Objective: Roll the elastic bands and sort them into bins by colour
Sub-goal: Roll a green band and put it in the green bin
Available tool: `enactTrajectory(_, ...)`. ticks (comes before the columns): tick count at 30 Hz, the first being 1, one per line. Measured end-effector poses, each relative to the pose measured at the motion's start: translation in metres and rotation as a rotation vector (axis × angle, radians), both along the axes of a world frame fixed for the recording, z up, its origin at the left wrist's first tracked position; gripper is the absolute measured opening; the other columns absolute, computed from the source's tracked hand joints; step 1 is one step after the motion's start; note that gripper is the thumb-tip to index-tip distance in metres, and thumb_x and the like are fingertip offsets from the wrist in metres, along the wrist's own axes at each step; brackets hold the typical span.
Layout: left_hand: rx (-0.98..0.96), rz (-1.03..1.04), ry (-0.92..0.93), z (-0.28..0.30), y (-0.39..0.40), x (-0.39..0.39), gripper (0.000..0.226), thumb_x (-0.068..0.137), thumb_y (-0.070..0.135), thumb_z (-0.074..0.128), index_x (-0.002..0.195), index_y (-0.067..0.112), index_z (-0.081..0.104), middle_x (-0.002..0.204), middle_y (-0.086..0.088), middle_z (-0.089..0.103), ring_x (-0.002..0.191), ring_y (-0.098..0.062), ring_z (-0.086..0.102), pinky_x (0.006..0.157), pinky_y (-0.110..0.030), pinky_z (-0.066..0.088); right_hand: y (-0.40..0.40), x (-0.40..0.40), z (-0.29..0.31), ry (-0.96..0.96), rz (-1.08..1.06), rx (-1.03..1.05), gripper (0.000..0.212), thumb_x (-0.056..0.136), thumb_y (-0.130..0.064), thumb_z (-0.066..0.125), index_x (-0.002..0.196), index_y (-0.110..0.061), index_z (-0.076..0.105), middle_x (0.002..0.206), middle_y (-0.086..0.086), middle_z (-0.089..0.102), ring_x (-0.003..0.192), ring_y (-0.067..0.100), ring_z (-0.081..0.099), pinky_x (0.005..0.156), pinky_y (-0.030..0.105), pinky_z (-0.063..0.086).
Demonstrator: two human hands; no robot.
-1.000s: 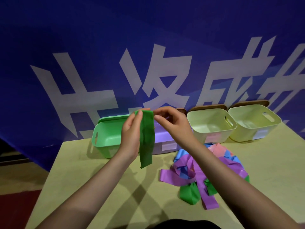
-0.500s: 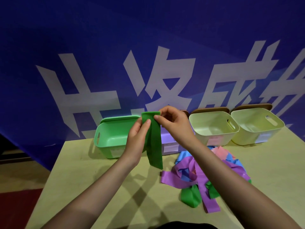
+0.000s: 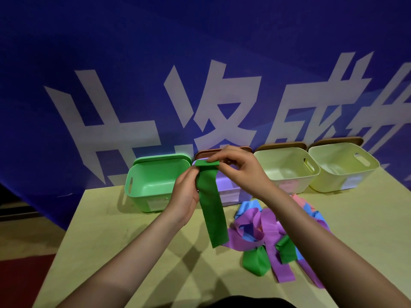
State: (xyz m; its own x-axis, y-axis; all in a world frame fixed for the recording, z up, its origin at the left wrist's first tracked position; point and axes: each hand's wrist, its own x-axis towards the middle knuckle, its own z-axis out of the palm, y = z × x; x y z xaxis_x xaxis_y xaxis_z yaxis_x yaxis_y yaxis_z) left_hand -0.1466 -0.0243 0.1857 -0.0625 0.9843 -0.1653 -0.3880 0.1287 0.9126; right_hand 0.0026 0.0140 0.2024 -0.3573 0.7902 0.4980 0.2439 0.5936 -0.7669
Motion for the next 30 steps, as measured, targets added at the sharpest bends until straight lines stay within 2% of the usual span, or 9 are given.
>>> enactTrajectory(6,-0.026,-0.061,-0.072,0.004,-0.002,0.002,0.042,0.102,0.035,0.034,0.117,0.008,0.062,0.111,-0.013,0.069,0.098,-0.017,0.065,0.088,-0.033,0.048,0.002,0.008,0.002,-0.140,0.024,0.090,0.022,0.086,-0.017,0.057,0.100,-0.014,0.074,0.092,0.001,0.066,0.082,0.017,0.060,0.075,0.036,0.051)
enactTrajectory(11,0.003,-0.036,-0.004,0.004,-0.003,0.004,0.024,0.099,0.024,0.047,0.102,0.010,0.067,0.087,-0.007,0.068,0.076,-0.013,0.063,0.071,-0.030,0.046,0.002,0.011,0.003,-0.168,0.030,0.100,0.027,0.082,-0.003,0.056,0.102,-0.011,0.074,0.092,0.003,0.067,0.084,0.018,0.061,0.076,0.037,0.050)
enactTrajectory(14,0.017,-0.025,0.068,0.005,-0.005,0.006,0.020,0.099,0.021,0.048,0.093,0.015,0.066,0.072,0.002,0.065,0.067,-0.010,0.058,0.067,-0.031,0.041,0.002,0.013,0.003,-0.171,0.030,0.055,0.034,0.080,-0.007,0.048,0.102,-0.014,0.073,0.094,-0.005,0.064,0.087,0.015,0.060,0.079,0.031,0.050)
enactTrajectory(16,0.032,-0.021,0.133,0.004,-0.006,0.007,0.021,0.099,0.022,0.049,0.090,0.017,0.068,0.075,0.003,0.066,0.071,-0.011,0.058,0.071,-0.032,0.041,0.000,0.012,0.001,-0.123,0.026,-0.012,0.035,0.080,-0.016,0.043,0.099,-0.022,0.072,0.093,-0.013,0.063,0.087,0.011,0.059,0.077,0.027,0.049)
enactTrajectory(18,0.046,-0.014,0.192,0.003,-0.006,0.008,0.022,0.098,0.024,0.050,0.091,0.020,0.070,0.085,0.001,0.070,0.082,-0.014,0.061,0.079,-0.034,0.044,-0.003,0.008,-0.002,-0.020,-0.012,-0.114,0.023,0.088,-0.019,0.050,0.098,-0.029,0.069,0.092,-0.017,0.065,0.087,0.008,0.061,0.077,0.025,0.050)
enactTrajectory(20,0.066,-0.014,0.237,0.002,-0.006,0.009,0.023,0.099,0.025,0.049,0.091,0.023,0.070,0.091,-0.002,0.071,0.088,-0.016,0.064,0.082,-0.034,0.046,-0.006,0.004,-0.006,0.066,-0.042,-0.212,0.012,0.091,-0.020,0.062,0.100,-0.026,0.068,0.085,-0.013,0.065,0.080,0.007,0.060,0.074,0.023,0.050)
enactTrajectory(22,0.094,-0.021,0.271,0.002,-0.007,0.009,0.023,0.099,0.025,0.048,0.091,0.024,0.069,0.089,-0.003,0.070,0.086,-0.016,0.064,0.079,-0.033,0.047,-0.006,0.001,-0.009,0.048,-0.062,-0.238,0.012,0.087,-0.021,0.070,0.098,-0.022,0.069,0.079,-0.010,0.065,0.070,0.008,0.055,0.068,0.025,0.049)
enactTrajectory(25,0.127,-0.034,0.302,0.001,-0.009,0.008,0.023,0.099,0.023,0.049,0.088,0.025,0.069,0.089,-0.007,0.067,0.084,-0.018,0.062,0.077,-0.035,0.046,-0.007,0.000,-0.011,0.047,-0.098,-0.244,0.004,0.086,-0.019,0.071,0.087,-0.023,0.070,0.073,-0.013,0.066,0.066,0.009,0.055,0.066,0.031,0.049)
enactTrajectory(30,0.115,-0.062,0.306,-0.004,-0.010,0.007,0.024,0.097,0.026,0.052,0.086,0.033,0.072,0.093,-0.004,0.069,0.090,-0.019,0.063,0.085,-0.043,0.048,-0.010,0.001,-0.005,0.088,-0.106,-0.247,0.019,0.086,-0.009,0.068,0.082,-0.027,0.068,0.073,-0.015,0.067,0.067,-0.001,0.059,0.065,0.015,0.047)
